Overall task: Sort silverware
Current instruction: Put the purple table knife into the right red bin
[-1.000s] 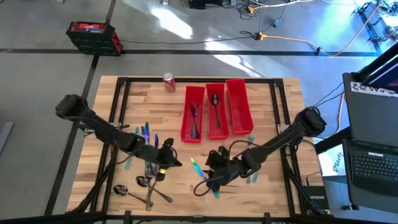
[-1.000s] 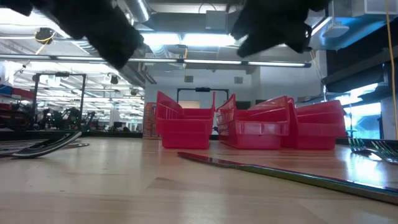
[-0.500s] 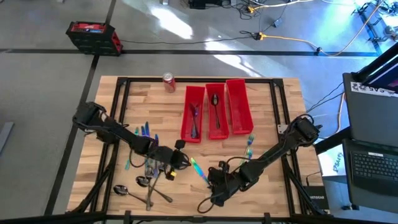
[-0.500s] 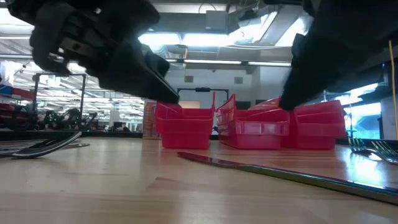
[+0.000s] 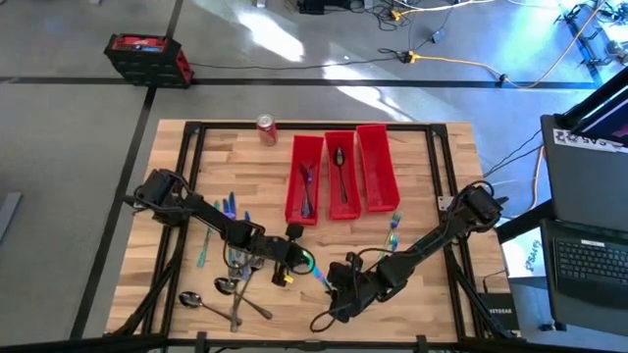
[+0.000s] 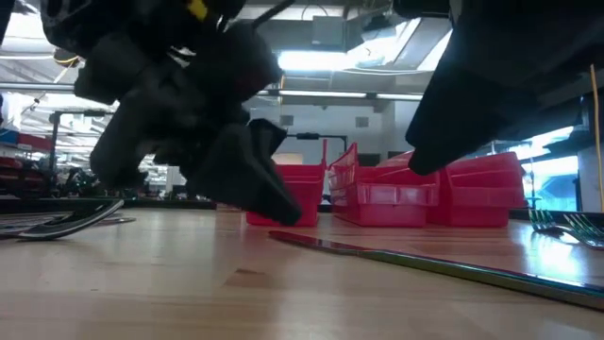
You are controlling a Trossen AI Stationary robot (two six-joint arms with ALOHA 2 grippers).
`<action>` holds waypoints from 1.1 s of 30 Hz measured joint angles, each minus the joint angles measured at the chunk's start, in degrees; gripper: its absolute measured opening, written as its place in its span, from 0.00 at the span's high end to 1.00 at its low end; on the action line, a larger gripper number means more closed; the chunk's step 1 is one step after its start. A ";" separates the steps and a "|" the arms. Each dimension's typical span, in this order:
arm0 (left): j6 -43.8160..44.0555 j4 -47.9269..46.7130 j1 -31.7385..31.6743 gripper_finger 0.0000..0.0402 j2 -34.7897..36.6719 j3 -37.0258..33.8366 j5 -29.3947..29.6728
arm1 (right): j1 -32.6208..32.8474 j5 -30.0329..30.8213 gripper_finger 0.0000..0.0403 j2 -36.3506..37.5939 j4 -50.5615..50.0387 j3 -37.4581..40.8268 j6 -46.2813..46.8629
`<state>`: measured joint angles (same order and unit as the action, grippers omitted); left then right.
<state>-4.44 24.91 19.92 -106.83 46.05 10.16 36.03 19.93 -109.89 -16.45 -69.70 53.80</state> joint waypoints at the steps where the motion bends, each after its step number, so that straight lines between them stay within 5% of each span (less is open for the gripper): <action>1: 0.72 0.46 0.00 1.00 0.10 0.16 0.37 | 0.00 0.02 0.60 0.00 0.02 0.01 0.02; 21: 1.46 -2.82 -2.18 1.00 -1.22 0.15 2.49 | 1.81 4.12 0.42 0.02 -0.07 -0.01 -0.98; 33: 6.05 -3.88 -1.84 1.00 -2.20 0.34 3.00 | 2.38 3.98 0.42 0.07 -1.33 0.01 5.94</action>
<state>1.61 21.02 18.08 -109.03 46.39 13.16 38.41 23.91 -109.82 -17.77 -69.69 59.74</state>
